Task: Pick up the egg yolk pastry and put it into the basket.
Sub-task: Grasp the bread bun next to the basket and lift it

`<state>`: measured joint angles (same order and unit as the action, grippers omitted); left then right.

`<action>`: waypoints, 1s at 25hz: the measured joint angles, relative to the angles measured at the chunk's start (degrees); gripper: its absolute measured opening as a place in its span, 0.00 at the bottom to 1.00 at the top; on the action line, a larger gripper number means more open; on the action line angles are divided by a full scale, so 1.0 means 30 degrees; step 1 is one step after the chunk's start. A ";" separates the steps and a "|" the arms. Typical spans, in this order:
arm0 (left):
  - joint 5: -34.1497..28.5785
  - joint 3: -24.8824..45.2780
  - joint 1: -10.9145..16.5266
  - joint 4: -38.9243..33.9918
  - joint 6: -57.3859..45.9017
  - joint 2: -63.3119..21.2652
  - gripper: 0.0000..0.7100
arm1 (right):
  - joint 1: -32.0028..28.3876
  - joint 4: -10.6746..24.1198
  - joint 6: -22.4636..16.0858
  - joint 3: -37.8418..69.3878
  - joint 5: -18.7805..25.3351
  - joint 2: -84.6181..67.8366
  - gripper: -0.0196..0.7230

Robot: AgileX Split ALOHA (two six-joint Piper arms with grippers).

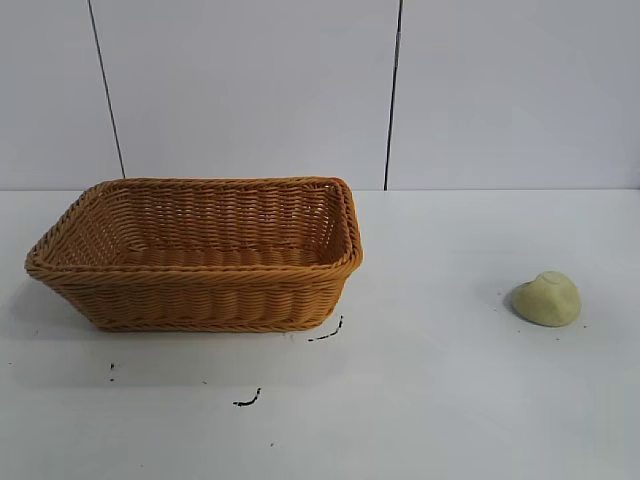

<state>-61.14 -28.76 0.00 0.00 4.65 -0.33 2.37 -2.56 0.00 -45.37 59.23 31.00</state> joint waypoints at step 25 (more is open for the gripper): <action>0.0000 0.0000 0.0000 0.0000 0.0000 0.0000 0.98 | 0.0000 -0.0016 0.0110 -1.3675 0.1178 2.5501 0.93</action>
<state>-61.14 -28.76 0.00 0.00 4.65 -0.33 2.37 -2.61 0.33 -86.39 62.77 107.50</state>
